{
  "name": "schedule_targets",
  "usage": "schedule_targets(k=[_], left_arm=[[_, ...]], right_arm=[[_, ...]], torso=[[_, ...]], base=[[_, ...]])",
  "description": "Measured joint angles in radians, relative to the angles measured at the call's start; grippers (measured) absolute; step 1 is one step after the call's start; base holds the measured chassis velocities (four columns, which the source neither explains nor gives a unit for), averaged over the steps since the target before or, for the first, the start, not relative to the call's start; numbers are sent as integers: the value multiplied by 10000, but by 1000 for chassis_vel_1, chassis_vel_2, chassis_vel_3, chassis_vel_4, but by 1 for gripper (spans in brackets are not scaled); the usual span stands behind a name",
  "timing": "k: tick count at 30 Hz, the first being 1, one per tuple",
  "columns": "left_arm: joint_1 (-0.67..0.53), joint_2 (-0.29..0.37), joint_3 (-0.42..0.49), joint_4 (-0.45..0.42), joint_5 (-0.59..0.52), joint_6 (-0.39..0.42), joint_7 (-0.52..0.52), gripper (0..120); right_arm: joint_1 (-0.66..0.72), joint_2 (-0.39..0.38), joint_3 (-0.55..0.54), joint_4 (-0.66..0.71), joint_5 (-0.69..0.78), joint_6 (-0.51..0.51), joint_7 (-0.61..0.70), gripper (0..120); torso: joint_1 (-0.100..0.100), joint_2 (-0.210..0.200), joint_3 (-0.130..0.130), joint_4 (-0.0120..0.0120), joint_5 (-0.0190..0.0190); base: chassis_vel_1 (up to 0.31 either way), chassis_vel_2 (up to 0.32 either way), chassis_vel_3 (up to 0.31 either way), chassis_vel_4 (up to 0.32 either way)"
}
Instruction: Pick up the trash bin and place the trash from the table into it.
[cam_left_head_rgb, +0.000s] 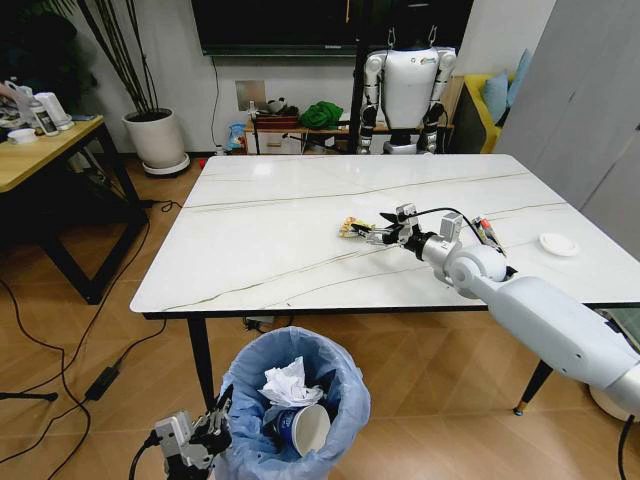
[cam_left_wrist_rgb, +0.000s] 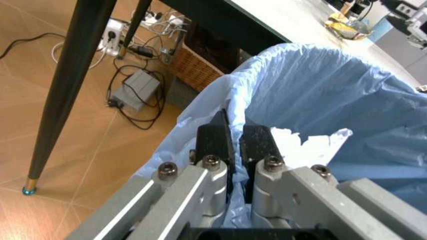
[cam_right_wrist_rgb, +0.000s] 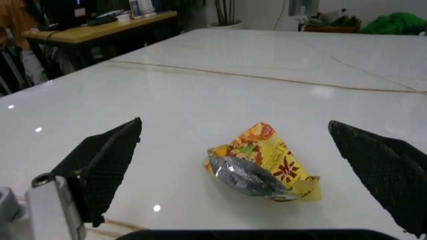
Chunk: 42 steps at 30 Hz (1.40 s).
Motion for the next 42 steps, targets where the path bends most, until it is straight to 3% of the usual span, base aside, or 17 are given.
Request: schedule_targets(k=[12,31,37,40,42], left_arm=[[-10,26,-112,-31,-99,-1,1,0],[2,29,-147,-47,-146,1,-6,0],[2,26,-145,-49,-151,1,-10,0],[-1,25,-147,-50,-155,2,-13,0],[-2,23,-146,-50,-157,2,-14,0]], right_arm=[[476,450,-520,-987,-328,-35,-165,100],[415,621,-625,-1483,-461,3,-323,100],[416,653,-614,-1530,-443,28,-343,86],[435,660,-611,-1579,-420,35,-386,66],[440,660,-610,-1584,-416,35,-387,64]], torso=[[-2,0,0,-1,1],[-1,0,0,-1,1],[-1,0,0,-1,1],[-1,0,0,-1,2],[-1,0,0,-1,1]], base=[[0,0,0,0],[0,0,0,0],[0,0,0,0],[0,0,0,0],[0,0,0,0]])
